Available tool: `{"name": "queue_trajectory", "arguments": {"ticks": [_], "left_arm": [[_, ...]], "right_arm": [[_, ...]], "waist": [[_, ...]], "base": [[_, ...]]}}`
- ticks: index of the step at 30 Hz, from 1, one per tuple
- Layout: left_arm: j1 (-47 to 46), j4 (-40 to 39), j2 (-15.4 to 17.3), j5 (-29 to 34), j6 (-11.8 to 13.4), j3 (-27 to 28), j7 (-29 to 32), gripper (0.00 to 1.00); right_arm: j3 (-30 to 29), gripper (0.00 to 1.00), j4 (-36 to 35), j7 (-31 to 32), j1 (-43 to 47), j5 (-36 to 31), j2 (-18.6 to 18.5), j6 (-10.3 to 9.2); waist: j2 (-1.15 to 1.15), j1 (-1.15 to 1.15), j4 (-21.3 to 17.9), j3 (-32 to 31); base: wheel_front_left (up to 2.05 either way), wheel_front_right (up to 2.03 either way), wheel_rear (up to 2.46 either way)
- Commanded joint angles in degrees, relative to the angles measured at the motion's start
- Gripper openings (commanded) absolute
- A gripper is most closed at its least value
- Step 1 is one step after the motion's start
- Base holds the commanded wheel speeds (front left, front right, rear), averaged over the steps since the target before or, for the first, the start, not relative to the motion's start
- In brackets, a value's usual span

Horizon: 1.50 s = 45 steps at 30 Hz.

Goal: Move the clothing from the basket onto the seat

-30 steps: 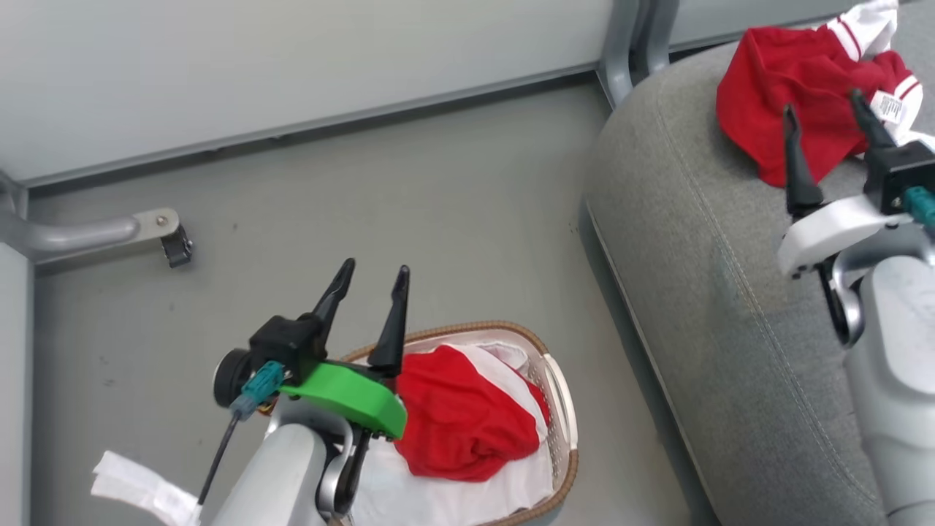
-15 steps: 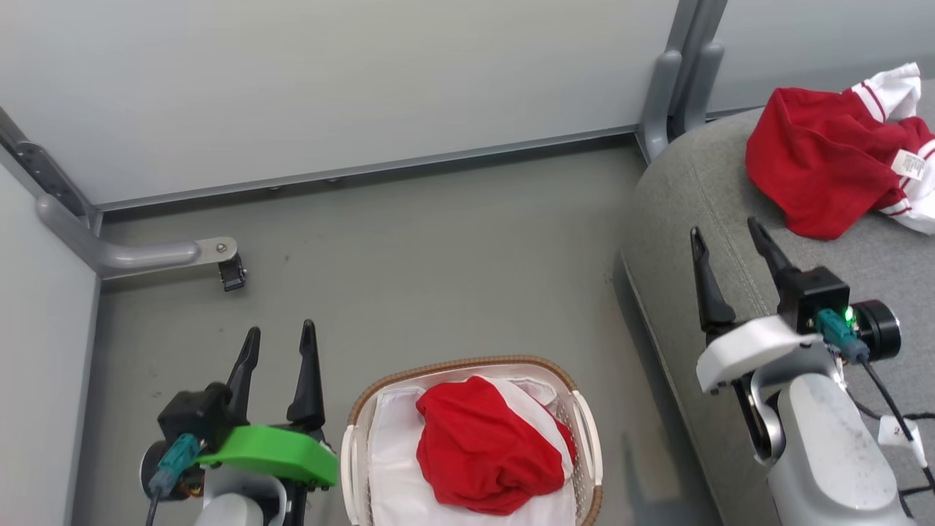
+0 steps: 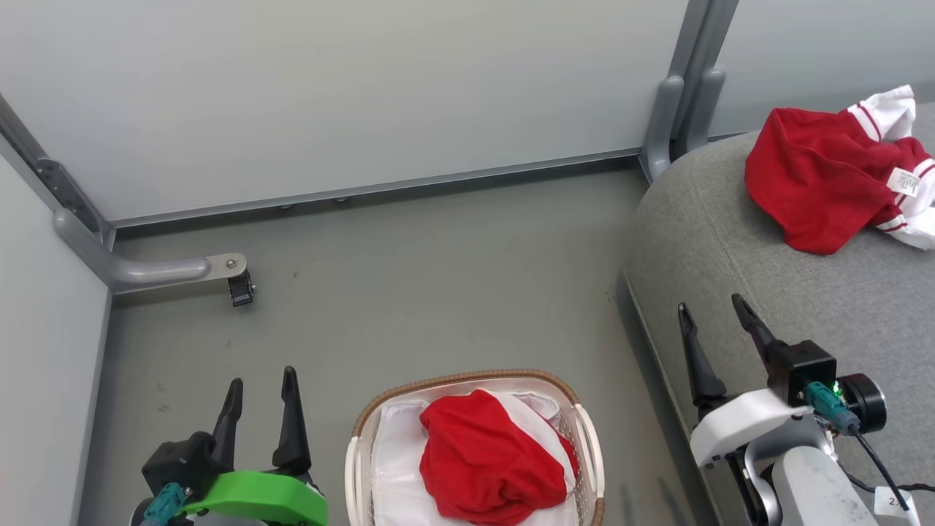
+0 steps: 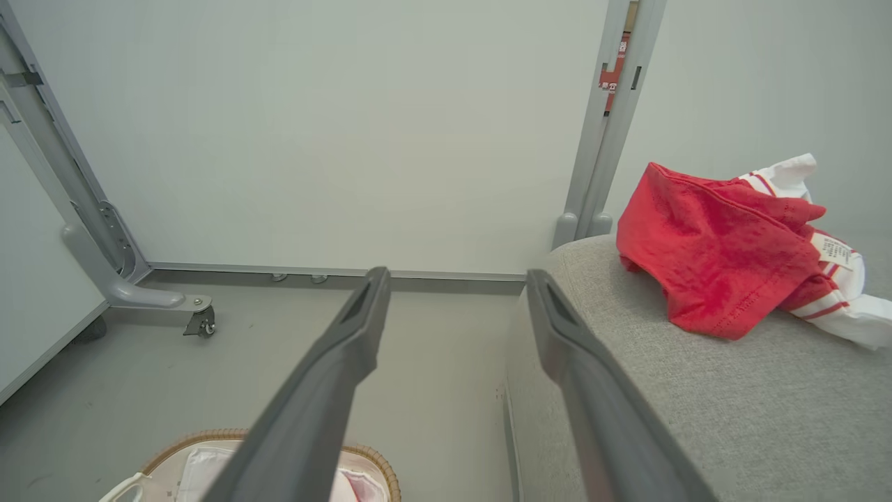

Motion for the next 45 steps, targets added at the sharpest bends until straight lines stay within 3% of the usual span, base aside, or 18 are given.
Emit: {"name": "queue_trajectory", "arguments": {"ticks": [1,9,33,45], "left_arm": [[0.84,-0.28,-0.01,-0.2,0.29,0.17,-0.03,1.0],[0.95,0.2,-0.01,0.56,0.46,0.39,-0.03,1.0],[0.58,1.42,-0.01,0.81,-0.05,-0.21,-0.03,1.0],[-6.94,8.57,0.02,6.64,-2.49,-7.0,-0.03,1.0]], "right_arm": [[0.27,1.0,0.08,-0.12,0.79,0.69,-0.23,-0.08],[2.94,1.0,0.91,-0.12,1.35,1.6,-0.21,-0.08],[3.07,1.0,1.15,-0.11,1.2,2.05,-0.21,-0.08],[1.21,1.0,-0.54,-0.12,-1.03,0.46,-0.21,-0.08]], "waist": [[0.0,0.0,-0.14,-0.05],[0.0,0.0,-0.48,-0.63],[0.0,0.0,-0.33,-0.74],[0.0,0.0,-1.45,2.88]], "base": [[0.0,0.0,0.0],[0.0,0.0,0.0],[0.0,0.0,0.0],[0.0,0.0,0.0]]}}
